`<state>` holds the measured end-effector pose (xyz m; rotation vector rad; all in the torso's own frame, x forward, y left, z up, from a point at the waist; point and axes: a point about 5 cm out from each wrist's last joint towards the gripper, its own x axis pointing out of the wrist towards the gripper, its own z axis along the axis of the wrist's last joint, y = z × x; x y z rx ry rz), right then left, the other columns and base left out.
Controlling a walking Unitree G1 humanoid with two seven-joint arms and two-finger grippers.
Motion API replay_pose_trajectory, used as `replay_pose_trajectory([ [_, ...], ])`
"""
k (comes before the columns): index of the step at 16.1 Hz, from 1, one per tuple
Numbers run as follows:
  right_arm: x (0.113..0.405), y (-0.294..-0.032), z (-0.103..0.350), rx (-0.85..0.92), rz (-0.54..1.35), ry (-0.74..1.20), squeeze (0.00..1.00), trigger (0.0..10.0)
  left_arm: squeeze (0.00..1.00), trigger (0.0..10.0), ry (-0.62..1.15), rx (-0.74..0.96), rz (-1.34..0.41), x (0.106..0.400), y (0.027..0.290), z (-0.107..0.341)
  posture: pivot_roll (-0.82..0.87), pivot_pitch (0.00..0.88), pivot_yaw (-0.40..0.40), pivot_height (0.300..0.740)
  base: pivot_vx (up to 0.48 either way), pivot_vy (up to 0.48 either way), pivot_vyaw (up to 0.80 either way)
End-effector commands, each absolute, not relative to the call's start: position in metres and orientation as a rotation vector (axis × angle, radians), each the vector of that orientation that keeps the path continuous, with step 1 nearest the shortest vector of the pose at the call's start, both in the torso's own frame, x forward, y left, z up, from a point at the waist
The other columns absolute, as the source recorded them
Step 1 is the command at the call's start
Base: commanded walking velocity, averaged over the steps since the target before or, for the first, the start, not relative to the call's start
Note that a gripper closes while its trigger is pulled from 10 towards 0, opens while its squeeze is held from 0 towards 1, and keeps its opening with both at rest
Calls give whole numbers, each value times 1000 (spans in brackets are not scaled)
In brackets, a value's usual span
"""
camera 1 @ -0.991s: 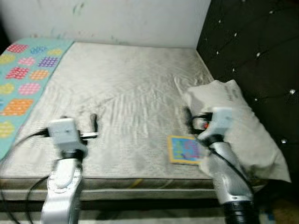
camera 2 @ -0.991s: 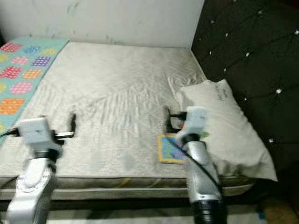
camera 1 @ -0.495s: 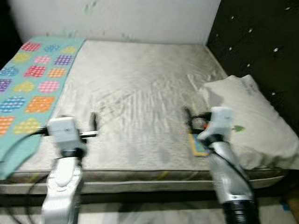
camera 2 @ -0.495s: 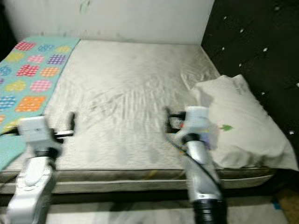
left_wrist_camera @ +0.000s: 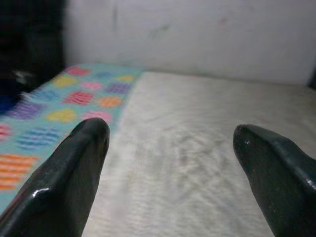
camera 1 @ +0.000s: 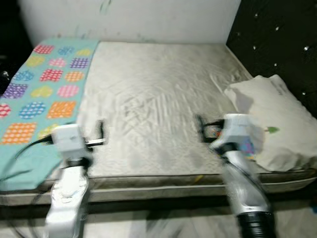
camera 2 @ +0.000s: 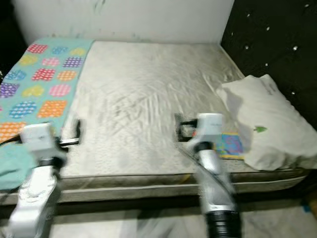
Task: Clean up the room
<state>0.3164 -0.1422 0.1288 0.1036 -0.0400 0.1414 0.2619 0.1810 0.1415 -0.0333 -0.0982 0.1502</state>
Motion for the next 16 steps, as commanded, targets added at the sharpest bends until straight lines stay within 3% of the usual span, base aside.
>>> replay_pose_trajectory([
  [1, 317, -154, 131, 88, 111, -49, 0, 10000, 0, 10000, -106, -45, 118, 261, 174, 142, 18, 75, -32, 740, 0, 0, 0],
  [5, 318, -154, 132, 82, 119, -54, 0, 10000, 0, 10000, -112, -63, 79, 259, 173, 143, 19, 74, -35, 740, 0, 0, 0],
  [16, 320, -153, 133, 82, 122, -61, 0, 10000, 0, 10000, -117, -57, 70, 261, 172, 144, 19, 71, -32, 740, 355, 0, 0],
])
